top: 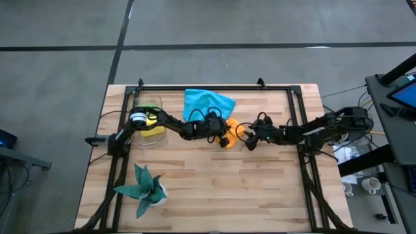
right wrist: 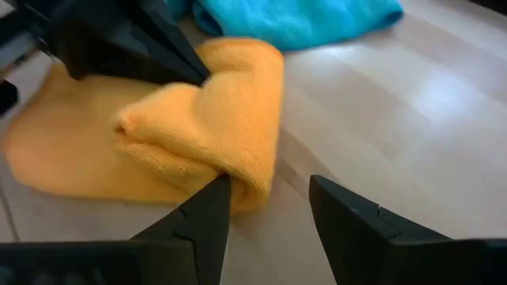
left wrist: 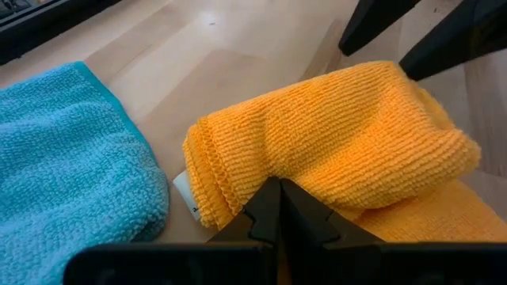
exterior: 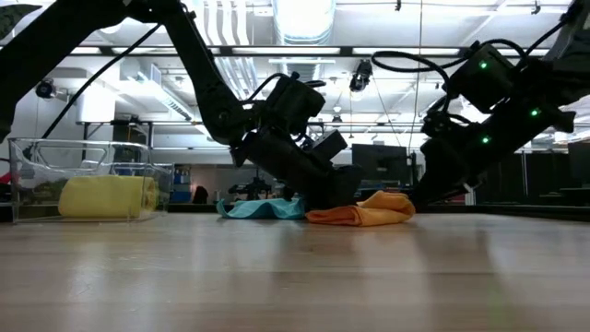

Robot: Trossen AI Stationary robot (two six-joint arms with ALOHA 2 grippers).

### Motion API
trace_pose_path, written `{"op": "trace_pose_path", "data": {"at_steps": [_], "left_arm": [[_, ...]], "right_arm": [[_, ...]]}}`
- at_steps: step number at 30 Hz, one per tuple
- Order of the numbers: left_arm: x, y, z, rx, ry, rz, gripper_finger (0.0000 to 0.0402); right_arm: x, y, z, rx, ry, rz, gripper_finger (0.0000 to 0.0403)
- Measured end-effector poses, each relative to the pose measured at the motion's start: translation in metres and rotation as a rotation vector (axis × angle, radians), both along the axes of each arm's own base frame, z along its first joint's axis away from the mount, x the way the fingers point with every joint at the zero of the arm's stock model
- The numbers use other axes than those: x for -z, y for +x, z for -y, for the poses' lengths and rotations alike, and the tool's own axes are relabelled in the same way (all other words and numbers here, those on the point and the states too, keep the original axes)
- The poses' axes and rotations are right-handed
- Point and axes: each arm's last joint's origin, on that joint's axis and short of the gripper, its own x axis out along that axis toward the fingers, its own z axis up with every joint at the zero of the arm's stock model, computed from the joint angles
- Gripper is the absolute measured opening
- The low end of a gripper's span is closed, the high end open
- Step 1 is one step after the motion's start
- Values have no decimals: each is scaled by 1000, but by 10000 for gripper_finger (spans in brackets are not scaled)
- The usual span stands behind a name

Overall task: Roll microfiber towels into tight, uniform cylinder then place into a basket
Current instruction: Roll the orange microfiber towel

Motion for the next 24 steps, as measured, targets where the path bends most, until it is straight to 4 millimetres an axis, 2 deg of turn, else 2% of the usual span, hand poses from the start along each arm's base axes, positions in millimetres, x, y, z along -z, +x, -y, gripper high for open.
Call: {"op": "trace_pose_path", "data": {"at_steps": [11,21,24], "left_arm": [[0,0,0,2,3,-1,0],[0,0,0,3,2,-1,0],[0,0,0,4,3,0,0]], "right_arm": [[12,5,2,16,-50,-56,147],[9,9,3,18,-84,-10,62],[11,9,3,17,-84,-20,51]]}}
